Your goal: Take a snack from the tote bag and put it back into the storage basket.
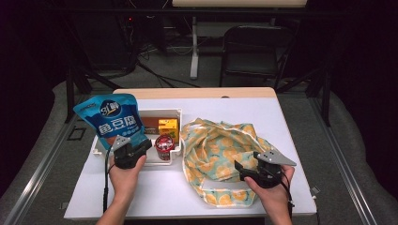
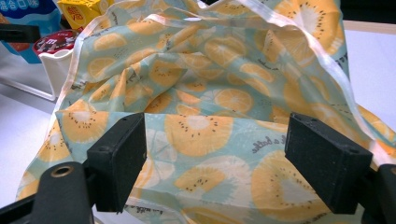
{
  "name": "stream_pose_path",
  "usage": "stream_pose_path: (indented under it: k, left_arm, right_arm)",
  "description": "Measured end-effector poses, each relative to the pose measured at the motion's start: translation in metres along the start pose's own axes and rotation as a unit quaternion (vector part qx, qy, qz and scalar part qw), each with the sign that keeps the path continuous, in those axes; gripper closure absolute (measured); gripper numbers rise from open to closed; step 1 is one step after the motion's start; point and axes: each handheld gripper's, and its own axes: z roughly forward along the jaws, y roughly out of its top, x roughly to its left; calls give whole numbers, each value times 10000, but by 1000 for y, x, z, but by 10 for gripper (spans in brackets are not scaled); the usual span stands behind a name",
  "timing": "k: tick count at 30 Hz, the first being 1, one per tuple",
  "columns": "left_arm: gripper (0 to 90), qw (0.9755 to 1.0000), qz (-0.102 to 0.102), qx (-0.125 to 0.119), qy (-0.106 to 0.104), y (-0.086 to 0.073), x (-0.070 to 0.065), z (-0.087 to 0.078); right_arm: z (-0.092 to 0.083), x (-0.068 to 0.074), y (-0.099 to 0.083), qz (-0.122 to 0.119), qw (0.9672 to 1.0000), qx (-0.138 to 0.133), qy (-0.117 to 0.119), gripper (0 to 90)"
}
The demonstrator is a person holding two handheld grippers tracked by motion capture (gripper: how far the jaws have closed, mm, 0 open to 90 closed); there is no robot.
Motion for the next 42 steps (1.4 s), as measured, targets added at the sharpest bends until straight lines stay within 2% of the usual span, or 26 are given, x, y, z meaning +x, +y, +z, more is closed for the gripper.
stream_pose_path:
  k: [3,9,15,19,21,23,24,25,26,27,33,38,42]
  left_arm:
    - [739,9998,69,-68,-152,0,-2,-8]
    - [505,9989,188,-105,-416,1,-6,-23]
    - [212,9979,381,-79,-525,2,-12,-33]
    - [103,9970,515,-8,-586,3,-12,-41]
    - [52,9965,533,12,-637,3,-11,-45]
    - [1,9969,522,37,-587,2,-9,-50]
    - [2,9964,517,48,-664,2,-8,-52]
    - [0,9969,523,38,-587,2,-7,-54]
    - [0,9967,552,39,-597,2,-6,-56]
    - [0,9960,572,37,-686,2,-5,-59]
    - [0,9951,753,-17,-648,-3,-1,-74]
    - [0,9957,670,-49,-635,-6,8,-84]
    - [0,9956,734,24,-580,-10,13,-90]
  right_arm:
    - [-1,-2,0,28,10000,-21,-5,206]
    - [-2,-7,0,15,10000,-45,-51,204]
    - [-4,-12,-1,20,10000,-52,-73,198]
    - [-6,-15,-2,24,9999,-75,-73,191]
    - [-7,-18,-2,24,9999,-72,-90,187]
    - [-8,-20,-3,44,9999,-84,-98,183]
    - [-9,-21,-4,49,9999,-86,-97,181]
    - [-9,-23,-4,48,9999,-94,-110,178]
    - [-10,-24,-5,38,9999,-85,-130,176]
    - [-11,-26,-5,12,9999,-65,-130,172]
    - [-17,-33,-8,0,9998,-91,-158,147]
    - [-22,-41,-12,32,9998,-94,-198,131]
    - [-26,-47,-16,-6,9997,-68,-215,108]
